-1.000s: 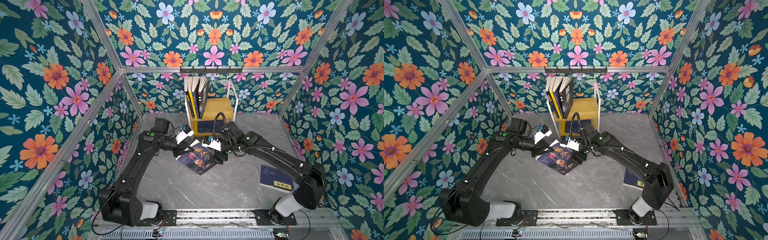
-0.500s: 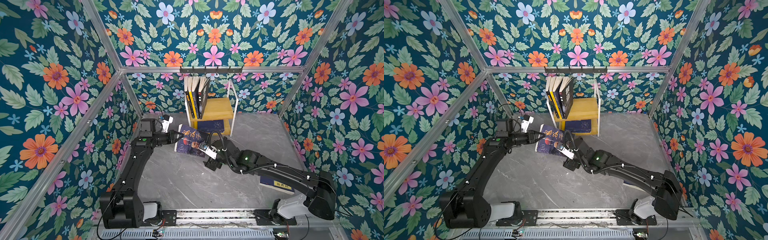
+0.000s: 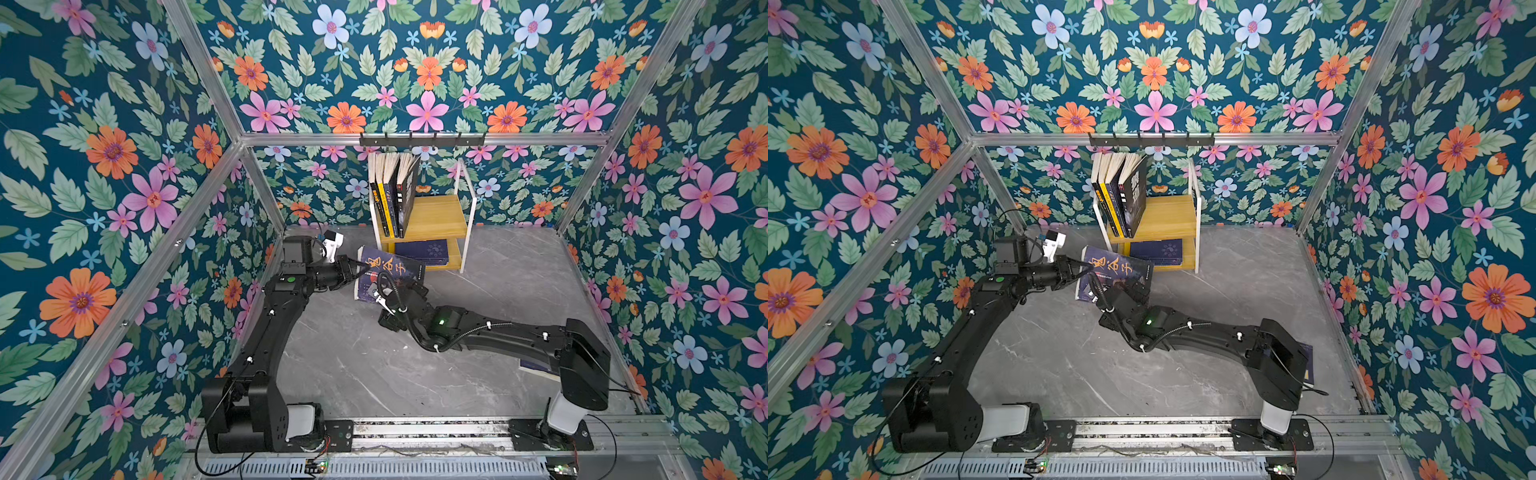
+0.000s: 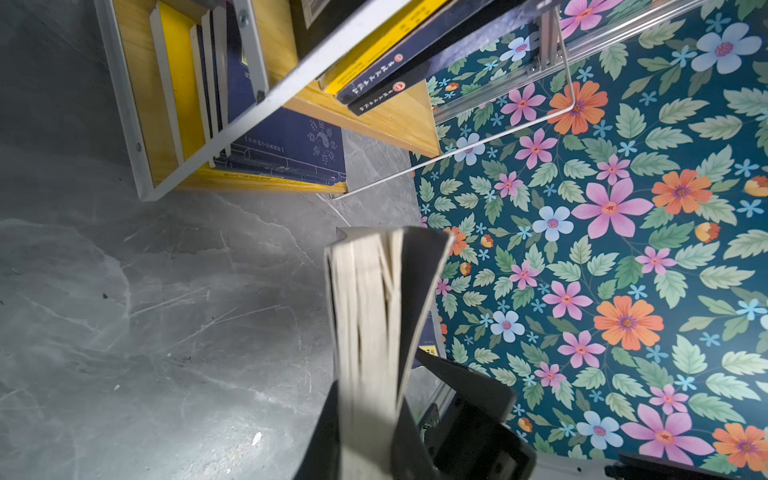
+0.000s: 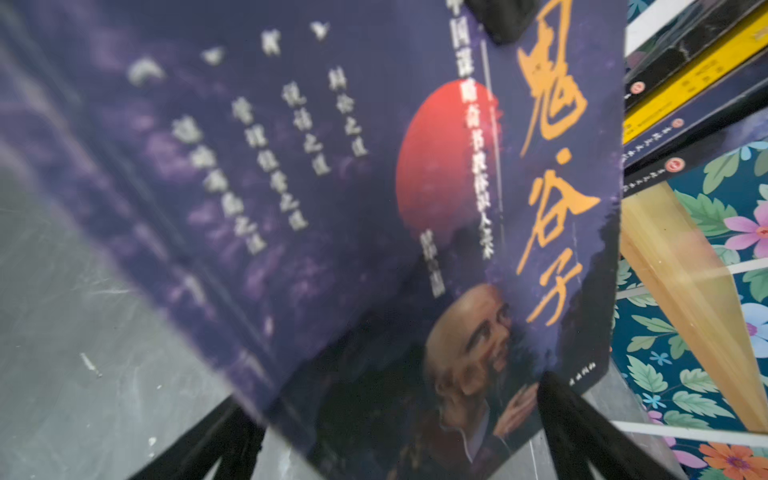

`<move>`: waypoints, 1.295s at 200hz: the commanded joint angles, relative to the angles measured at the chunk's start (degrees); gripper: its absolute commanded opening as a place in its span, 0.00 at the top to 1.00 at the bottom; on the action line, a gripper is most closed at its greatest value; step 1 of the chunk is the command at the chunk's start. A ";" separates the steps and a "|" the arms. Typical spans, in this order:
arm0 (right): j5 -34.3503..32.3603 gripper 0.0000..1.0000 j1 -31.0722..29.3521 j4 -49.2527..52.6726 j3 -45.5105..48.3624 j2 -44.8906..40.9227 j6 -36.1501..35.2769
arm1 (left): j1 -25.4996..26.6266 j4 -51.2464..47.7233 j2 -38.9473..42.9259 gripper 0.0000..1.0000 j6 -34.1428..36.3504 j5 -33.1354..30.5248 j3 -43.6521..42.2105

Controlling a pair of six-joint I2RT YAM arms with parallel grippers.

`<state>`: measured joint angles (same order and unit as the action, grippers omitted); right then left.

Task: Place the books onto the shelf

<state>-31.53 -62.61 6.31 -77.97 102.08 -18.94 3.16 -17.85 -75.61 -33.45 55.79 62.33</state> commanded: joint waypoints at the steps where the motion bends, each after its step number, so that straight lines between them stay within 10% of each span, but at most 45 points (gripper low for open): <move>1: -3.91 0.01 -0.27 -4.76 -0.98 1.58 -2.83 | -0.08 5.63 0.30 1.00 -5.55 2.74 -0.47; 19: -6.52 0.19 -0.32 -6.65 -0.86 2.72 -4.90 | -0.08 6.16 0.32 1.00 -5.92 2.75 -0.74; 55: -7.65 1.00 -0.32 -6.89 1.07 1.46 -4.09 | -1.41 6.78 0.26 0.82 -6.39 1.99 -0.63; 123: -4.99 1.00 -0.16 -4.59 7.68 -13.24 2.29 | -10.85 6.70 -4.57 0.00 -3.62 -2.82 8.06; 186: 3.48 1.00 9.34 -2.66 7.96 -25.57 17.69 | -10.37 21.16 -15.27 0.04 -11.07 -4.52 13.25; 259: 9.09 1.00 23.80 -4.14 -0.23 -22.33 25.81 | -5.27 26.35 -28.22 0.88 -20.34 -4.29 22.29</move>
<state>-24.38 -41.71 6.02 -75.37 78.06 2.24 -3.36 4.43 -101.30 -50.19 50.96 82.56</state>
